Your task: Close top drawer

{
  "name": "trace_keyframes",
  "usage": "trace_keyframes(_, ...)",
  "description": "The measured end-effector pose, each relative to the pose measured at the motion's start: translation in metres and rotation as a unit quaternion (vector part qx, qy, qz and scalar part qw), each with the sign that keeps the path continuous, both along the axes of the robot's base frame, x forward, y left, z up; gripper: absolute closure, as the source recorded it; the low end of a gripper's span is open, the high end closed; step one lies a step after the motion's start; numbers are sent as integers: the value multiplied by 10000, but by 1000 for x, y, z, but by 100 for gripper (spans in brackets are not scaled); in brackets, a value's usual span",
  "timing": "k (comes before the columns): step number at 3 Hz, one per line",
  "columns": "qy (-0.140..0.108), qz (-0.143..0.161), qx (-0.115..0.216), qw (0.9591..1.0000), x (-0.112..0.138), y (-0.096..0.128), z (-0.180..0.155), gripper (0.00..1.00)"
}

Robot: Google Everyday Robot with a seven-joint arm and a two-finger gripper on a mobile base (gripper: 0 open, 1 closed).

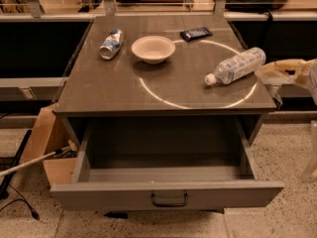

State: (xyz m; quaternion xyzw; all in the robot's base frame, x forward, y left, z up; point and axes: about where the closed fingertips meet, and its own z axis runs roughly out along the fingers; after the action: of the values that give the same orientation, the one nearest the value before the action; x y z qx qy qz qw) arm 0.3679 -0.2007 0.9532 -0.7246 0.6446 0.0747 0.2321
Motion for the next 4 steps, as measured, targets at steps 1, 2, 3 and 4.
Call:
trace_keyframes(1,100,21,44,9999,-6,5,-8,27)
trace_keyframes(2,101,21,45,9999,-6,5,-8,56)
trace_keyframes(3,99,20,43,9999,-6,5,-8,81)
trace_keyframes(4,9,-14,-25,10000,-10,9,-9,100)
